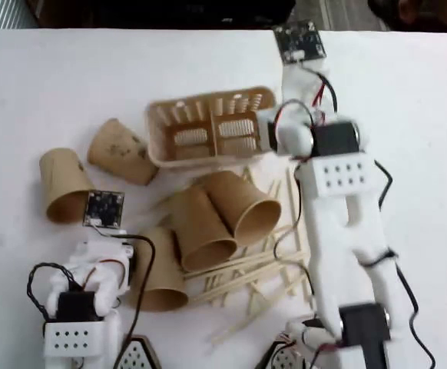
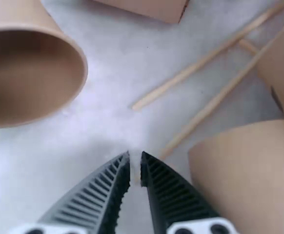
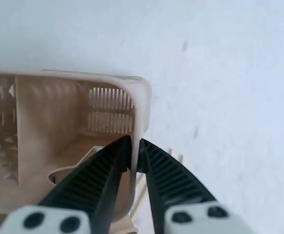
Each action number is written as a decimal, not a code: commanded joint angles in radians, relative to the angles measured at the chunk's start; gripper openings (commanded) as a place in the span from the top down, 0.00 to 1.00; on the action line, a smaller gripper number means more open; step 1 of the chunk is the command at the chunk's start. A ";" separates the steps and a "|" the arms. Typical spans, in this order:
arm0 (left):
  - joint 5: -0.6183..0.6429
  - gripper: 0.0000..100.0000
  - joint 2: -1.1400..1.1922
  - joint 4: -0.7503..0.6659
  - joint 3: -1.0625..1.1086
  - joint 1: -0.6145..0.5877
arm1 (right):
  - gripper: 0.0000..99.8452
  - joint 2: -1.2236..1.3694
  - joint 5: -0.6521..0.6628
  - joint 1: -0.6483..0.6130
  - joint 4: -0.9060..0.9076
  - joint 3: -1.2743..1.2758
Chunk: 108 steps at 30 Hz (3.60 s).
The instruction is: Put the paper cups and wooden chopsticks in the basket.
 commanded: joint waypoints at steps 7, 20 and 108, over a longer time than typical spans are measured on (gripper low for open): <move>0.000 0.94 -0.005 -0.002 -0.008 0.007 | 0.98 0.280 -0.089 0.096 0.079 -0.341; 0.000 0.94 -0.005 -0.002 -0.008 0.007 | 0.98 0.558 -0.095 0.105 0.136 -0.733; 0.000 0.94 -0.005 -0.002 -0.008 0.007 | 0.79 0.039 0.207 0.220 0.493 -0.396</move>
